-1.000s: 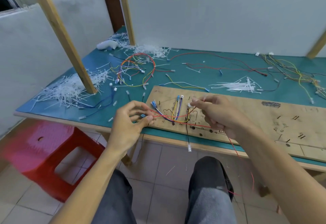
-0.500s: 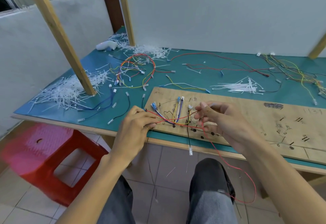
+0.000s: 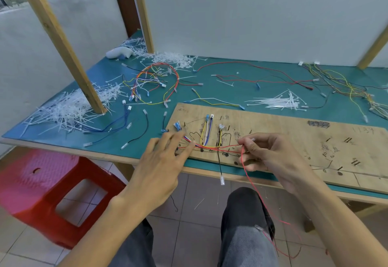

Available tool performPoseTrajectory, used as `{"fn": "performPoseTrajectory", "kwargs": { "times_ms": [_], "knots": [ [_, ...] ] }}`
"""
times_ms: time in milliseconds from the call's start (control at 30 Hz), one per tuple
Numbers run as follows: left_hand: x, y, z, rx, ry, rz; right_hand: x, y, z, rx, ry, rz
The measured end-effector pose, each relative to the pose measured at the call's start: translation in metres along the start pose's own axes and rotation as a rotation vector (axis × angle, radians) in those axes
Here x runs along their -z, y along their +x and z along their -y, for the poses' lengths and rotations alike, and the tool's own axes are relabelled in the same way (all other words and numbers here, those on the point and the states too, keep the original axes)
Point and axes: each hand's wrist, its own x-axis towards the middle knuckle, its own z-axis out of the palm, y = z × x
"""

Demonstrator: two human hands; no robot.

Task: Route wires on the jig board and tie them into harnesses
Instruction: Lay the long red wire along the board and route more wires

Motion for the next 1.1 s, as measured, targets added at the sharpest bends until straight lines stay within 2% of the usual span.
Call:
{"fn": "performPoseTrajectory", "kwargs": {
  "times_ms": [200,300,433,567,733,967,1100],
  "knots": [
    [0.007,0.021,-0.020,-0.267,-0.038,0.027,-0.009,0.006,0.002,-0.043,-0.078,-0.088],
    [0.003,0.026,-0.024,-0.298,-0.013,0.038,-0.011,0.011,0.001,-0.015,-0.197,-0.139],
    [-0.002,0.029,-0.027,-0.311,0.019,0.027,-0.020,0.024,0.007,0.122,-0.363,-0.241],
    [-0.001,0.034,-0.027,-0.310,0.007,0.009,-0.037,0.049,0.016,0.304,-0.698,-0.346],
    [-0.002,0.034,-0.025,-0.248,-0.115,0.031,-0.049,0.068,0.006,0.323,-0.918,-0.457],
    [-0.010,0.043,-0.032,-0.096,-0.347,-0.164,-0.045,0.074,0.003,0.327,-0.906,-0.486],
    [-0.014,0.049,-0.031,-0.090,-0.376,-0.181,-0.045,0.073,0.003,0.326,-0.872,-0.489]
  ]
}}
